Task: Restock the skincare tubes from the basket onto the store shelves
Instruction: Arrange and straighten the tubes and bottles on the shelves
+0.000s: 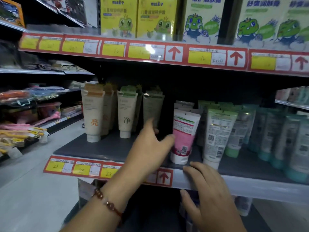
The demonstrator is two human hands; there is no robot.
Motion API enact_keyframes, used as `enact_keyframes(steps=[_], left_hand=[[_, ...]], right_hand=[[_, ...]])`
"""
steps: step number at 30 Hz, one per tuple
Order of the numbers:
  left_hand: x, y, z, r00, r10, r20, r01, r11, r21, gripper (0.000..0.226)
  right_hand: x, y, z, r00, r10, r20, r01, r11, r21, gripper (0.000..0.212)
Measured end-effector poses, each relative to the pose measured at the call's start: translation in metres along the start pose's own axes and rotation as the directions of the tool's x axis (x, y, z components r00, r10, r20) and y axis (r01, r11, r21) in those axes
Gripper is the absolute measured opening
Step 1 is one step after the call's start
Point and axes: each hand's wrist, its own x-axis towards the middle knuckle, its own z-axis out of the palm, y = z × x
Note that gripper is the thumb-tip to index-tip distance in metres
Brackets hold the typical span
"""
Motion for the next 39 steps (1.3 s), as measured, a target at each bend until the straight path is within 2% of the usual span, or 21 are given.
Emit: enact_keyframes(steps=[2,5,7,9,11,12,14,15,17,19,21,23,26,29,32,34,36,37,39], left_hand=[[-0.010,0.008,0.023,0.995,-0.019,0.103,0.022,0.999,-0.029,0.100],[-0.005,0.012,0.041,0.994,-0.014,0.111,0.020,0.998,-0.056,0.110],[-0.004,0.014,0.045,0.997,-0.022,0.073,0.023,1.000,-0.014,0.100],[-0.006,0.016,0.043,0.999,-0.035,0.010,0.035,0.999,0.008,0.077],[-0.008,0.015,0.036,0.996,-0.060,-0.063,0.054,0.994,-0.090,0.057],[-0.009,0.012,0.031,0.992,-0.082,-0.098,0.063,0.981,-0.186,0.050],[-0.009,0.004,0.017,0.978,-0.141,-0.155,0.072,0.921,-0.384,0.037],[-0.009,0.001,0.010,0.971,-0.162,-0.174,0.065,0.884,-0.462,0.029],[-0.007,-0.003,-0.005,0.971,-0.166,-0.174,0.049,0.845,-0.533,0.013],[-0.006,-0.005,-0.018,0.984,-0.131,-0.124,0.042,0.837,-0.546,0.009],[-0.005,-0.006,-0.027,0.993,-0.086,-0.077,0.030,0.836,-0.548,0.014],[-0.006,-0.008,-0.032,0.998,-0.057,-0.040,0.024,0.817,-0.576,0.012],[-0.009,-0.011,-0.033,0.998,-0.061,-0.009,0.043,0.786,-0.616,0.012],[-0.013,-0.016,-0.035,0.996,-0.022,0.087,0.072,0.780,-0.622,0.011],[-0.016,-0.016,-0.046,0.961,0.100,0.260,0.100,0.746,-0.658,0.026],[-0.017,-0.013,-0.054,0.932,0.128,0.339,0.166,0.682,-0.712,0.028],[-0.019,-0.010,-0.058,0.915,0.117,0.387,0.228,0.641,-0.733,0.027],[-0.021,-0.009,-0.059,0.908,0.100,0.407,0.256,0.636,-0.728,0.027],[-0.023,-0.007,-0.060,0.898,0.072,0.435,0.306,0.609,-0.732,0.026]], right_hand=[[0.002,-0.002,-0.006,0.999,0.022,0.030,-0.022,0.999,0.027,0.053],[0.002,-0.003,-0.017,0.990,0.064,0.125,-0.076,0.993,0.091,0.055],[0.004,-0.003,-0.025,0.976,0.090,0.198,-0.115,0.986,0.122,0.054],[0.011,-0.006,-0.038,0.963,0.147,0.227,-0.185,0.970,0.158,0.049],[0.029,-0.011,-0.055,0.966,0.189,0.176,-0.218,0.962,0.166,0.043],[0.043,-0.014,-0.064,0.978,0.179,0.110,-0.193,0.972,0.131,0.041],[0.081,-0.019,-0.078,0.997,0.081,-0.019,-0.082,0.996,-0.045,0.042],[0.103,-0.018,-0.081,0.999,0.028,-0.016,-0.030,0.984,-0.176,0.044],[0.147,-0.016,-0.081,0.985,0.043,0.166,0.032,0.905,-0.425,0.052],[0.180,-0.012,-0.076,0.919,0.166,0.356,0.074,0.817,-0.572,0.061],[0.197,-0.011,-0.070,0.857,0.229,0.461,0.135,0.764,-0.630,0.054],[0.202,-0.011,-0.067,0.855,0.207,0.476,0.157,0.771,-0.617,0.042],[0.202,-0.018,-0.072,0.899,0.101,0.425,0.123,0.876,-0.467,0.008],[0.197,-0.033,-0.079,0.957,0.014,0.291,0.056,0.971,-0.233,0.012],[0.189,-0.053,-0.090,0.978,0.055,0.202,-0.085,0.986,0.144,0.010],[0.184,-0.055,-0.084,0.960,0.182,0.212,-0.252,0.892,0.376,0.007],[0.176,-0.053,-0.066,0.902,0.353,0.251,-0.431,0.687,0.585,0.009],[0.172,-0.053,-0.056,0.863,0.431,0.264,-0.490,0.589,0.642,0.011],[0.163,-0.053,-0.039,0.795,0.543,0.269,-0.555,0.476,0.682,0.011]])
